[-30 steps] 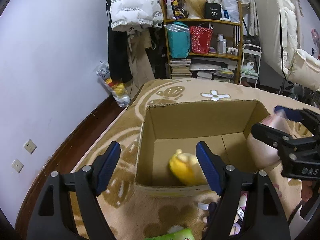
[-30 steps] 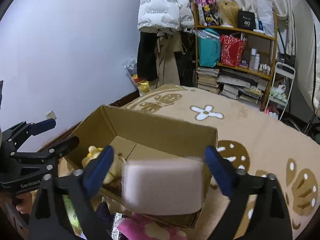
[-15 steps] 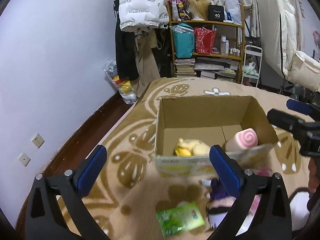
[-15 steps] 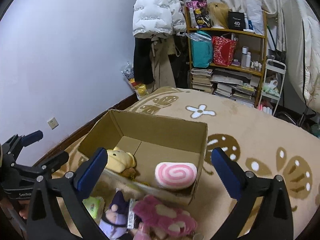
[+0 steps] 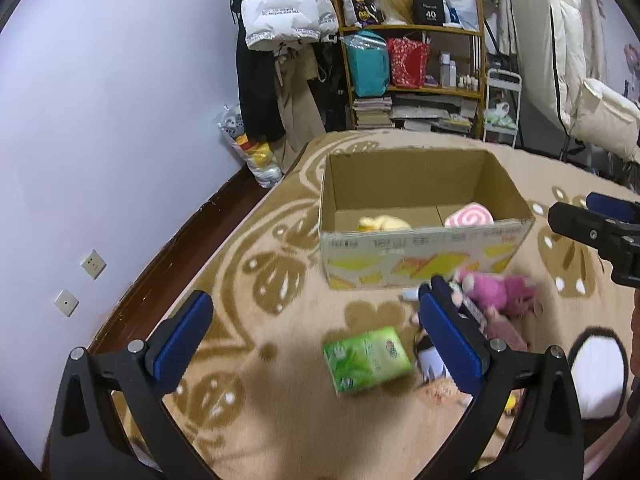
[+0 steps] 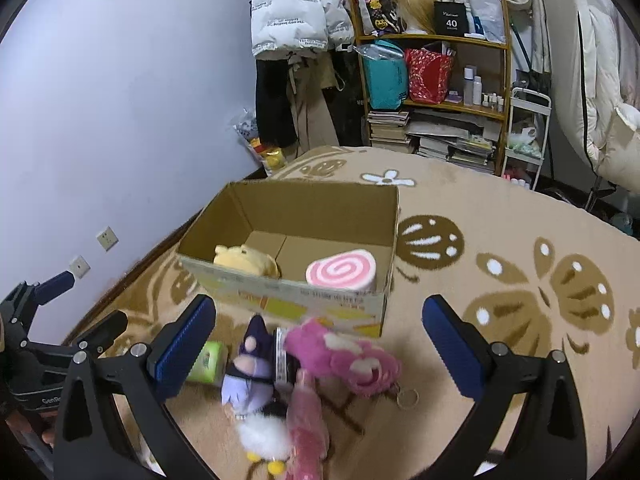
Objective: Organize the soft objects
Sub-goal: 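Move the right tool to the pink wrapped plush while the left tool approaches the green tissue pack, then grasp the pink wrapped plush with the right tool while the left tool grasps the green tissue pack, then carry both items over the box and release them inside, then withdraw both tools from the box back toward the remaining plushes, then lower the right tool onto the purple-and-white doll while the left tool approaches it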
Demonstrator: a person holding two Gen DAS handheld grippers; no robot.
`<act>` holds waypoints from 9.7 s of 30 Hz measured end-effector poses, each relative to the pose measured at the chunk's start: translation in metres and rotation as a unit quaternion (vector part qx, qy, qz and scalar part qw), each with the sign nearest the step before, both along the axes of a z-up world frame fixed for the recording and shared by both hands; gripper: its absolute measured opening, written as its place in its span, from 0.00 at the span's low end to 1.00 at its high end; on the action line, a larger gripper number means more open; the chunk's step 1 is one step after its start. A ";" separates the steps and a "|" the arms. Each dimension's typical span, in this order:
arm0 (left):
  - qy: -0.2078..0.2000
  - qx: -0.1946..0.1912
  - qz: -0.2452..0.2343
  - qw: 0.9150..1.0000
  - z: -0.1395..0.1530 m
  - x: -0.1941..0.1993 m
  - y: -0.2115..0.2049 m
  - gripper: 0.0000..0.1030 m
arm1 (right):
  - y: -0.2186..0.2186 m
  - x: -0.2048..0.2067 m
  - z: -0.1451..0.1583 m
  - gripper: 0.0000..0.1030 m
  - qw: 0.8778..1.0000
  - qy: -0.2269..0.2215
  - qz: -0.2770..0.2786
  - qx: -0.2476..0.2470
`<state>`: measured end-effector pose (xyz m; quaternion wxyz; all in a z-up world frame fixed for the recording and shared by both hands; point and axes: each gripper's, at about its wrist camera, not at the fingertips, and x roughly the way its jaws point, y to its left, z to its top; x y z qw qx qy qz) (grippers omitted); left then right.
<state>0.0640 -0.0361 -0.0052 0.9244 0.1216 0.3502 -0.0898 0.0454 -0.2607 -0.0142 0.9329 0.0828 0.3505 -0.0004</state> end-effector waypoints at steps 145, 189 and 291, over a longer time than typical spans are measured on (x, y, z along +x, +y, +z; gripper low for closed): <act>-0.084 -0.028 0.016 0.996 0.008 0.105 -0.028 0.77 | -0.019 0.095 0.024 0.16 0.996 -0.085 -0.004 -0.008; -0.020 0.008 0.003 1.000 -0.020 0.103 -0.042 0.98 | -0.046 0.093 0.022 1.00 0.997 -0.070 -0.016 0.033; 0.180 -0.043 -0.095 0.978 -0.073 0.034 -0.059 0.98 | 0.023 0.001 -0.131 0.81 0.974 0.211 0.028 0.083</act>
